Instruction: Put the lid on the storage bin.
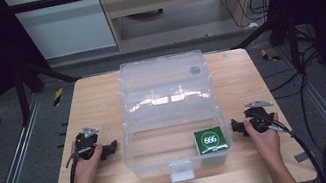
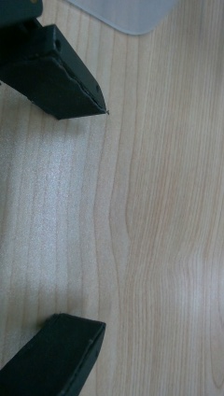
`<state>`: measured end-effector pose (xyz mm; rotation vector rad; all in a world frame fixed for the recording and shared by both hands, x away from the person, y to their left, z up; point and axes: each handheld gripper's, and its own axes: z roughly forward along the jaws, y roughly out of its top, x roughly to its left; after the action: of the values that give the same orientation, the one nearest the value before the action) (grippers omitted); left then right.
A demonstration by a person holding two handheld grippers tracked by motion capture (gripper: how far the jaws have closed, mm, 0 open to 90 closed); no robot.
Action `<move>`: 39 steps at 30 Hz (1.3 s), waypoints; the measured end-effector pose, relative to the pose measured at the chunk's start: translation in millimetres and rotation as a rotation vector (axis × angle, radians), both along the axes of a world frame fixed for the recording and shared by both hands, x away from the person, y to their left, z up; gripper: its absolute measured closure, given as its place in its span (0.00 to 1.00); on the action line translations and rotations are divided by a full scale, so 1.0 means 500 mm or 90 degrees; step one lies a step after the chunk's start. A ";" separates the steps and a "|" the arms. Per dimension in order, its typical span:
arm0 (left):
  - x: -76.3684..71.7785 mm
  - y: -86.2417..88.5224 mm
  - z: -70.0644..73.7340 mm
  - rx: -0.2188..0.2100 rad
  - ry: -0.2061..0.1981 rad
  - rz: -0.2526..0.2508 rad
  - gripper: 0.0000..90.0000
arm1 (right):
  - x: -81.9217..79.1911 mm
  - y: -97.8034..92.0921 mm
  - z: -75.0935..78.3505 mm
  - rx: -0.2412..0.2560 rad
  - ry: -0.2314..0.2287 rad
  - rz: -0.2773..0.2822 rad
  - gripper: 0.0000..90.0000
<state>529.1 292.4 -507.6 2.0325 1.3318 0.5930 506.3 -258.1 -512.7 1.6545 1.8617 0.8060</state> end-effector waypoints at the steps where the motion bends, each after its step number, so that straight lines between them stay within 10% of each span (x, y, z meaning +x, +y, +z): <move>1: -0.002 -0.002 0.000 0.002 -0.006 -0.005 0.01 | 0.000 -0.001 0.000 -0.001 0.000 0.005 0.01; 7: -0.010 -0.005 0.014 0.019 -0.030 -0.036 0.02 | -0.018 -0.004 0.003 -0.027 -0.019 0.064 0.05; 23: -0.103 0.013 0.125 0.055 -0.041 -0.180 0.04 | -0.071 0.000 0.121 -0.253 -0.005 0.188 0.19; 39: -0.170 -0.043 0.247 0.025 -0.086 -0.288 0.04 | -0.049 0.037 0.284 -0.257 -0.015 0.278 0.31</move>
<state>444.0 270.9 -384.2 2.1857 0.7495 0.5373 481.6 -239.4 -370.7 1.0047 2.2264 0.5544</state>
